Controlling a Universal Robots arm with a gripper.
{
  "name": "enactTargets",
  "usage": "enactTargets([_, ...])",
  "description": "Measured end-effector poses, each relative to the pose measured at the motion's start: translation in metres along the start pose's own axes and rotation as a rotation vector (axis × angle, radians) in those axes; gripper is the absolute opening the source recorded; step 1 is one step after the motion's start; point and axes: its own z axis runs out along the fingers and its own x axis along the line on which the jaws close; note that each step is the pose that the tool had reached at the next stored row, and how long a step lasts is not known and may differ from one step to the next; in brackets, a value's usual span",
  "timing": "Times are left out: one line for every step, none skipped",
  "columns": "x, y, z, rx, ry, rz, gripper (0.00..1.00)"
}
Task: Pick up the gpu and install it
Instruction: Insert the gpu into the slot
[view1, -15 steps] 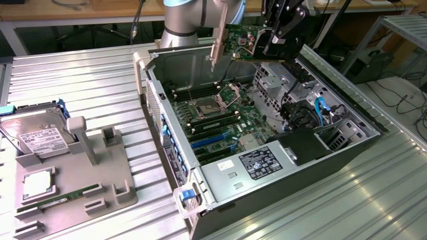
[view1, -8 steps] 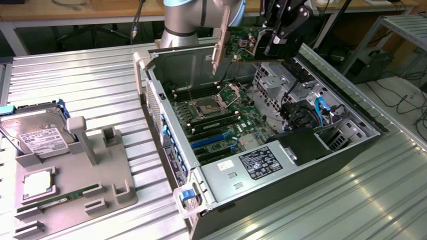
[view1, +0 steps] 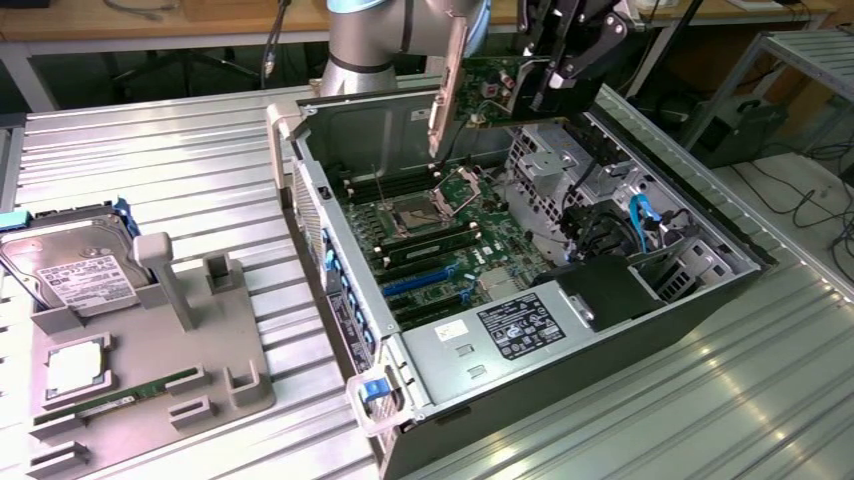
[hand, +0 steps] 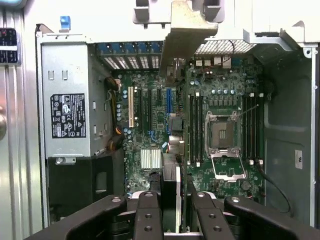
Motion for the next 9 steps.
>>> enactTargets([0.0, 0.0, 0.0, 0.0001, 0.0007, -0.013, 0.27])
enactTargets([0.0, 0.0, 0.0, 0.0002, 0.0012, -0.024, 0.27])
enactTargets([0.0, 0.0, 0.0, 0.0004, 0.002, -0.037, 0.27])
enactTargets([0.0, 0.0, 0.0, 0.0005, 0.0026, -0.049, 0.27])
enactTargets([0.0, 0.0, 0.0, 0.0007, 0.0032, -0.061, 0.27])
enactTargets([0.0, 0.0, 0.0, 0.0008, 0.0039, -0.074, 0.27])
enactTargets([0.0, 0.0, 0.0, 0.0011, 0.0053, -0.101, 0.27])
enactTargets([0.0, 0.0, 0.0, 0.0014, 0.0067, -0.13, 0.27])
enactTargets([0.0, 0.0, 0.0, 0.0016, 0.0077, -0.148, 0.27])
